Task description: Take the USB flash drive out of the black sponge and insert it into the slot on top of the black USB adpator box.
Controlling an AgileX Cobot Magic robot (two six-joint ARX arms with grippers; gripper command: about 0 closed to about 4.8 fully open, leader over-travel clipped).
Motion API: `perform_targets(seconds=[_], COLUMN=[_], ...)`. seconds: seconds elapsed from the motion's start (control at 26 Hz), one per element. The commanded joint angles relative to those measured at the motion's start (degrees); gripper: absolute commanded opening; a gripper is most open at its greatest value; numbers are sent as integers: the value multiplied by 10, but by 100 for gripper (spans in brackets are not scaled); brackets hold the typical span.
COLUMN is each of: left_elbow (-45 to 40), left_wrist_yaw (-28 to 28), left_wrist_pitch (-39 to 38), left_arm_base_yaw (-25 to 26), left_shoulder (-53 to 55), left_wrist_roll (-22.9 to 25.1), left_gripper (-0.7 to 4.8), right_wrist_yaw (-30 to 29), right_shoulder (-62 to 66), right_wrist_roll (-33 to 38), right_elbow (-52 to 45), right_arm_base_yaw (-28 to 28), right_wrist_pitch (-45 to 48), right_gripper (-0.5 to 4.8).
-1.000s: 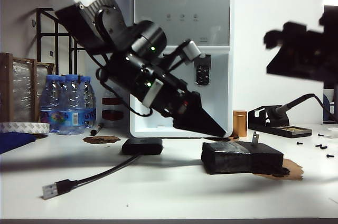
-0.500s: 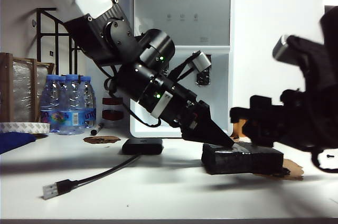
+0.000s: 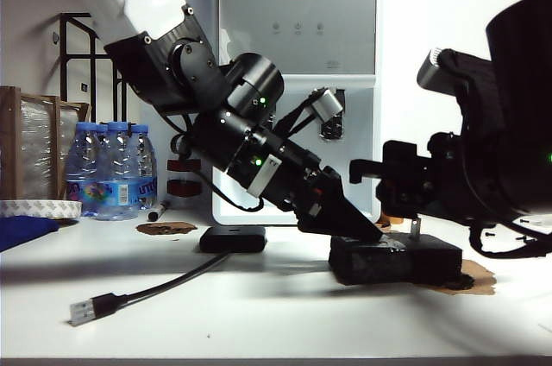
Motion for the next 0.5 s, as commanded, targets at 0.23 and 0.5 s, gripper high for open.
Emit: perform_targets(seconds=[0.23, 0.5], left_elbow=[-4, -4], left_wrist_yaw=[-24, -24], left_wrist_pitch=[-28, -28], left_arm_base_yaw=[1, 1], left_shoulder=[8, 8], left_wrist_roll=[2, 2], left_gripper=[-4, -4], right_wrist_yaw=[30, 30], right_shoulder=[-1, 19], right_wrist_roll=[-17, -1], right_elbow=[-12, -4], right_arm_base_yaw=[0, 0], right_wrist_pitch=[-14, -14], right_gripper=[185, 184])
